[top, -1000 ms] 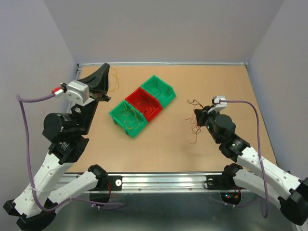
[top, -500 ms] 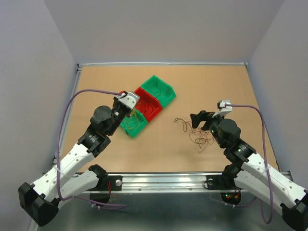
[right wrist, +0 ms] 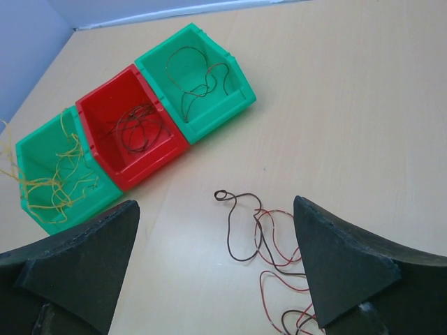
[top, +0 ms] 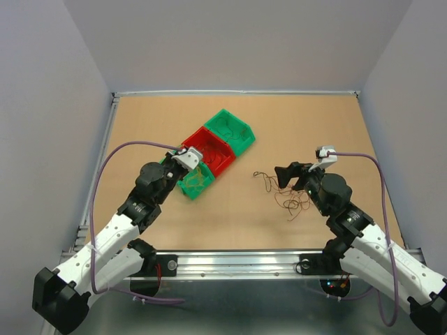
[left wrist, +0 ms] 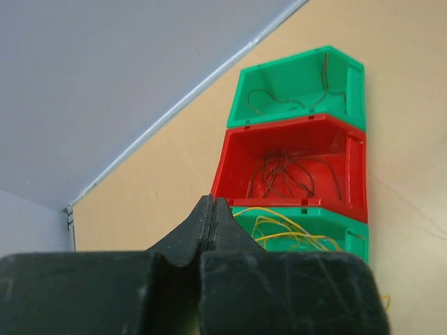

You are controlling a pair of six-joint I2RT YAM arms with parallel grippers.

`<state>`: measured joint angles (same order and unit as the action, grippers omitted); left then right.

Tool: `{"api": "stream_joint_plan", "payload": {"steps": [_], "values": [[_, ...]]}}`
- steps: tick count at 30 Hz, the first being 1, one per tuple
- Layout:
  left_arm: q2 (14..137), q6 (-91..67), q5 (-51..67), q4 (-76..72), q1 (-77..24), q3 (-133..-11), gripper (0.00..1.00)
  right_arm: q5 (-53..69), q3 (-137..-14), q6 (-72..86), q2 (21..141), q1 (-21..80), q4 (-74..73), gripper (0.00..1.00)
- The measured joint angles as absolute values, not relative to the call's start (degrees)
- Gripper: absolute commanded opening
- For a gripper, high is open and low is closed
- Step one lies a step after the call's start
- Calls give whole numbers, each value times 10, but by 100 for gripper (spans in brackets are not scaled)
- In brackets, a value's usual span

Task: Untangle the cables

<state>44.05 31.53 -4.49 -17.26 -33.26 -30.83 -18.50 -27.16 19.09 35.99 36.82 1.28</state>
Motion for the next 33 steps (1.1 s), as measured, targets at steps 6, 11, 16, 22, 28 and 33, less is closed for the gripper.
{"api": "stream_joint_plan", "payload": {"steps": [6,11,16,22,28,33], "values": [[461,326,-36,-188,-302,-300,0,-165,-272,191,361,368,13,96],[493,343,-29,-216,-266,-300,0,-158,-272,191,371,368,13,96],[555,369,-20,-255,-208,-296,0,-154,-272,190,374,368,13,96],[612,382,13,-259,-142,-296,0,-152,-272,190,375,368,13,96],[600,405,65,-257,-140,-296,0,-149,-272,190,379,368,13,96],[555,457,156,-210,-148,-289,0,-145,-272,191,392,368,12,96]]}}
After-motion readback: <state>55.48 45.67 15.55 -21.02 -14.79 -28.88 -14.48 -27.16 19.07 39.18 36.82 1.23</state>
